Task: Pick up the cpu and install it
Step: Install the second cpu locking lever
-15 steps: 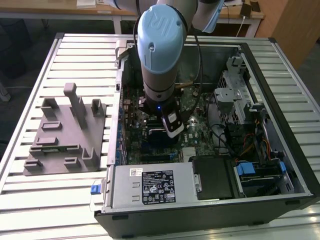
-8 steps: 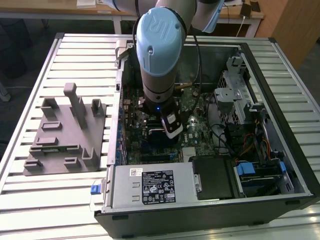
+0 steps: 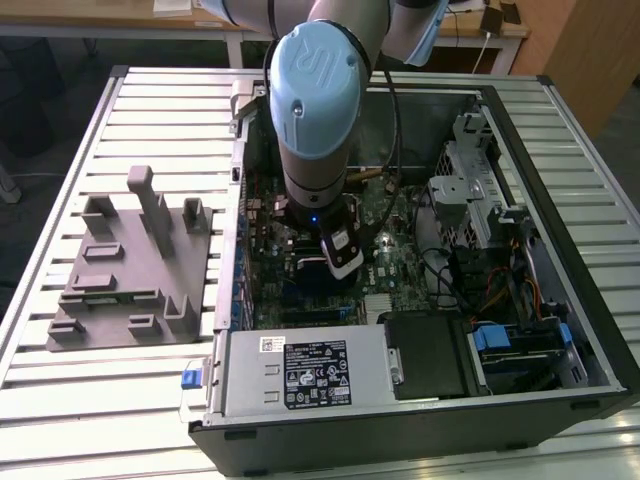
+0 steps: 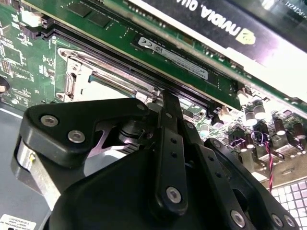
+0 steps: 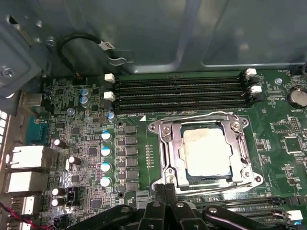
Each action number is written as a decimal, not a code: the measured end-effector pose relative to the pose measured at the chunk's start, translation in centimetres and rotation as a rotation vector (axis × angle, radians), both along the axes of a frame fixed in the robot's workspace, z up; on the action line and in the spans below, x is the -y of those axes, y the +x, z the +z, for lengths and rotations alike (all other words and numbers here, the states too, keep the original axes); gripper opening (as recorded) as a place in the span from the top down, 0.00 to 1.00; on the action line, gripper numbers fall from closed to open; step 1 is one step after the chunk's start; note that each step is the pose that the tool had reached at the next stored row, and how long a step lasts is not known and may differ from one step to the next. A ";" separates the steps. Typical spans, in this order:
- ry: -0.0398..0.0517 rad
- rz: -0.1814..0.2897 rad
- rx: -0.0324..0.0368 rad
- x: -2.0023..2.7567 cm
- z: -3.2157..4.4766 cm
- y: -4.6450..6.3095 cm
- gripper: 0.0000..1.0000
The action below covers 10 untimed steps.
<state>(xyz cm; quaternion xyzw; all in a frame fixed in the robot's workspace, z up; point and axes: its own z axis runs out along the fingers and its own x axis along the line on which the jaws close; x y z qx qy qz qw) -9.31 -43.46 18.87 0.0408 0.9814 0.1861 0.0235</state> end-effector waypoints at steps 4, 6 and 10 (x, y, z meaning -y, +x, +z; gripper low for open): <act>0.0007 0.000 0.0000 0.00 -0.12 -0.1 0.89; 0.0007 0.000 0.0000 0.00 -0.18 -0.1 0.89; 0.0009 0.000 0.0000 -0.01 -0.36 -0.2 0.89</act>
